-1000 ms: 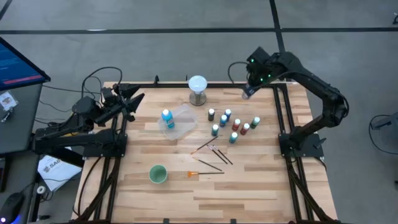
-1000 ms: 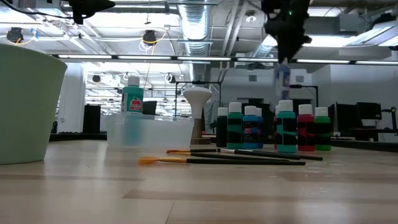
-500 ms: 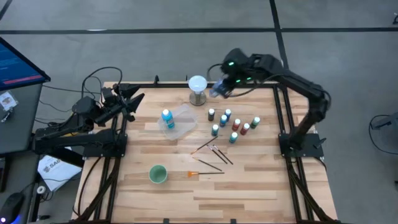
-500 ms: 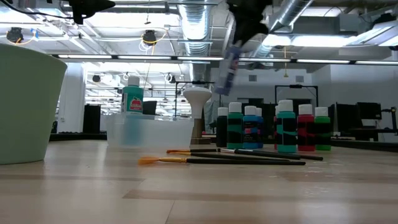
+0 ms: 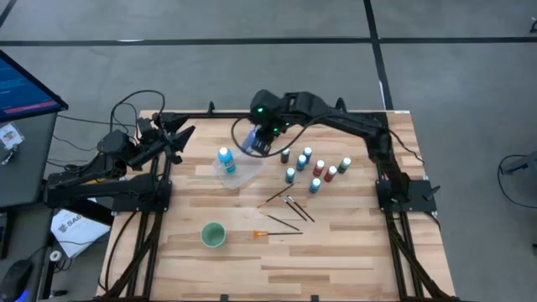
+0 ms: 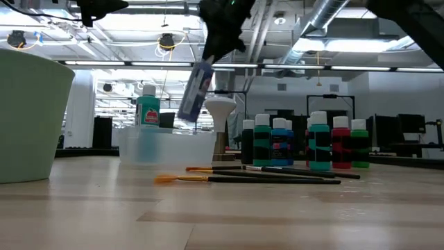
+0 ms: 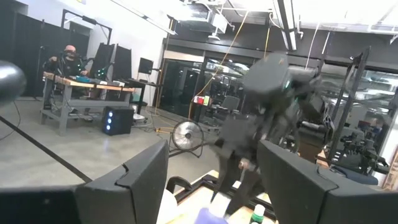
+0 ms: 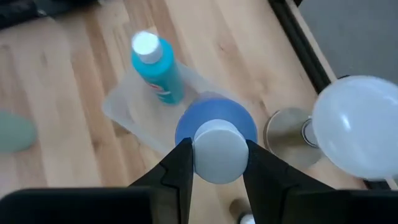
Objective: Pick & Place Paint Supplies
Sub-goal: Put the big blue bottle into the white bin
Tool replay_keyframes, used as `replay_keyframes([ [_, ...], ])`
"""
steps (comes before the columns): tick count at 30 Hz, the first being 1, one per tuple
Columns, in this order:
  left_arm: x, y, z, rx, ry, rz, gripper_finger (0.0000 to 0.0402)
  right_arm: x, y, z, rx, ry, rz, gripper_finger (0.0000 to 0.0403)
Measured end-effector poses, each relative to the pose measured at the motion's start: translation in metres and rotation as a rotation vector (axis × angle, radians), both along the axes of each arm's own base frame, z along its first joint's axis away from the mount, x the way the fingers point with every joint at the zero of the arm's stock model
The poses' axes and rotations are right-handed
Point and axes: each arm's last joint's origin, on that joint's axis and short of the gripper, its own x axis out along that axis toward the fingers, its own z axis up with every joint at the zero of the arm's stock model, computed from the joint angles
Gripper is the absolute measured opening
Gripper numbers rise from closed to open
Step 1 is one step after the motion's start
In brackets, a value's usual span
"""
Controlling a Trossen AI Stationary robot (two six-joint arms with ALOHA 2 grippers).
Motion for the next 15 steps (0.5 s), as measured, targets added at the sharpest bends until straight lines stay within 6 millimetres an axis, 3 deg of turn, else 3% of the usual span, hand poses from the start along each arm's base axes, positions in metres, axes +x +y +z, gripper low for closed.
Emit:
replay_keyframes([
  [7,0.000,0.000,0.000,-0.002,-0.006,0.013,0.0231,0.018,-0.013,-0.042,0.025,0.091,0.003,0.0103],
  [15,0.000,0.000,0.000,-0.001,-0.004,0.013,0.0231,0.029,-0.019,-0.061,0.023,0.111,0.007,0.0103],
])
